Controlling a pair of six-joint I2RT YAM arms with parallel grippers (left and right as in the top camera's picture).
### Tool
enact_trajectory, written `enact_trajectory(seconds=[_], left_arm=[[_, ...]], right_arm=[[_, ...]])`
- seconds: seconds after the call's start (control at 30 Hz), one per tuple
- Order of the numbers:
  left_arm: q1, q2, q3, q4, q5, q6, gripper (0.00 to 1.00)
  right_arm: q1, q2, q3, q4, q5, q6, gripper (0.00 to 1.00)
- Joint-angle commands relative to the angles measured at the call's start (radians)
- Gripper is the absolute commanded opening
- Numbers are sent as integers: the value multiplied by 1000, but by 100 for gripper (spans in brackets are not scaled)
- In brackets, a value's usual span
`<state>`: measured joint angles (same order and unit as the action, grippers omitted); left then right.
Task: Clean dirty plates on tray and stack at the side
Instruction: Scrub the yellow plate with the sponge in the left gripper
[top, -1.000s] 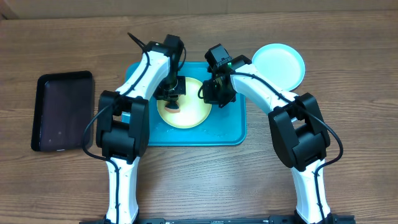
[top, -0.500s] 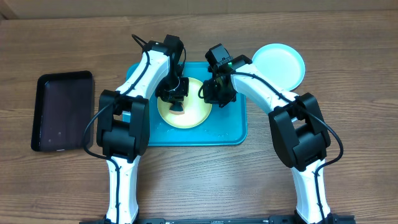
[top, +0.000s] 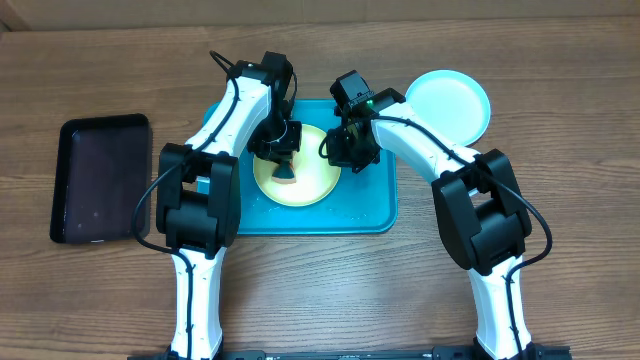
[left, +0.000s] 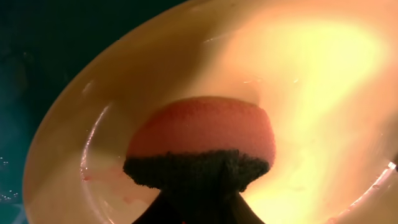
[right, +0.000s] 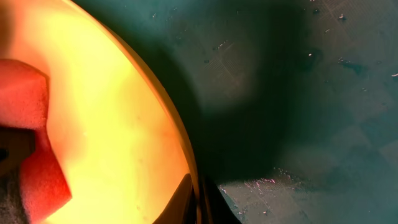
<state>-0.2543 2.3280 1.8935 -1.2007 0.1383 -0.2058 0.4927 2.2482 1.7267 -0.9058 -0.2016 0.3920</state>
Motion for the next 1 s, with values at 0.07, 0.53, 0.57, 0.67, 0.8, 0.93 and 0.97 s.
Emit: enact_trajectory(seconds=[0.07, 0.53, 0.57, 0.67, 0.8, 0.93, 0.97], left_arm=[[6, 21, 26, -3, -16, 7, 17], [4, 21, -1, -3, -15, -11, 4], [3, 21, -16, -1, -21, -11, 4], [0, 21, -74, 23, -116, -18, 4], [3, 21, -115, 24, -435, -150, 4], [7, 19, -103, 7, -682, -235, 4], [7, 19, -93, 1, -714, -241, 4]], right_arm=[[-8, -13, -2, 4, 32, 2, 4], [-8, -13, -2, 4, 32, 2, 4], [-8, -13, -2, 4, 32, 2, 4], [-8, -12, -2, 3, 32, 2, 4], [-8, -13, -2, -5, 32, 2, 4], [-8, -13, -2, -6, 32, 2, 4], [-8, -13, -2, -7, 32, 2, 4]])
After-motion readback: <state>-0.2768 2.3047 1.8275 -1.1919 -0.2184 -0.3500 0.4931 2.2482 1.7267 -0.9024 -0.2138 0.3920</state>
